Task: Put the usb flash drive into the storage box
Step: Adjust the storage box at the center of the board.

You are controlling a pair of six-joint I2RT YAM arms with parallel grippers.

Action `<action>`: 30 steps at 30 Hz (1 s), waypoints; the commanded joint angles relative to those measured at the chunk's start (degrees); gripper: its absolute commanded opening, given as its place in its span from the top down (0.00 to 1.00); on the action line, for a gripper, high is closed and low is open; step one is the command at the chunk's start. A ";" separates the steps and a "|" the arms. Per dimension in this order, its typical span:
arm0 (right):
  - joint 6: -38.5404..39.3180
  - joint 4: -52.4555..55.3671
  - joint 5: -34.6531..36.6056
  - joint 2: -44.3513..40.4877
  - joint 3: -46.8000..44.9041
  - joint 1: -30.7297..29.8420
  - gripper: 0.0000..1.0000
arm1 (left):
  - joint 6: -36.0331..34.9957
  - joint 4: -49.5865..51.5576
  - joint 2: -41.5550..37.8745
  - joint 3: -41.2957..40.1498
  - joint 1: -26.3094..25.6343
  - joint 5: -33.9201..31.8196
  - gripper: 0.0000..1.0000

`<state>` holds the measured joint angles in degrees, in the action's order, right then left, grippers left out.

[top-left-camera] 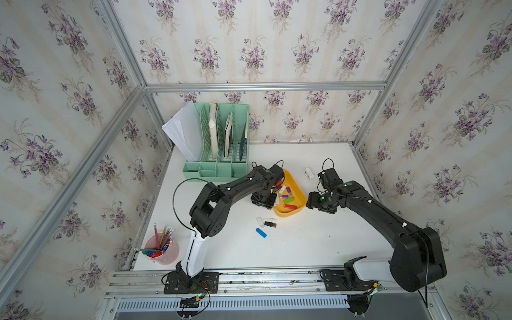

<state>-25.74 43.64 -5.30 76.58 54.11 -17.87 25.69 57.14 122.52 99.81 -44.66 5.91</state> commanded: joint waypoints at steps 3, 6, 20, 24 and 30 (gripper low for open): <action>-1.07 3.20 2.45 -3.30 0.27 4.68 0.29 | 1.40 0.82 4.21 6.87 -4.26 6.32 0.49; -0.59 4.65 3.76 -4.04 1.33 5.80 0.28 | 0.43 2.09 1.23 4.82 -3.02 3.43 0.49; -1.61 4.25 2.84 -3.80 -0.50 8.05 0.27 | -4.74 3.83 0.34 11.97 14.71 6.30 0.47; -1.42 4.39 1.95 -3.03 -0.90 8.14 0.27 | -4.79 6.12 5.52 21.94 15.27 4.75 0.45; -1.00 2.30 1.08 -0.70 -3.12 8.27 0.27 | -6.12 12.07 15.85 38.06 16.01 2.11 0.46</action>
<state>-26.98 47.29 -3.75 74.91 51.44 -9.69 21.02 64.84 135.98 134.41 -28.88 9.96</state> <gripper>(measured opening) 0.732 0.545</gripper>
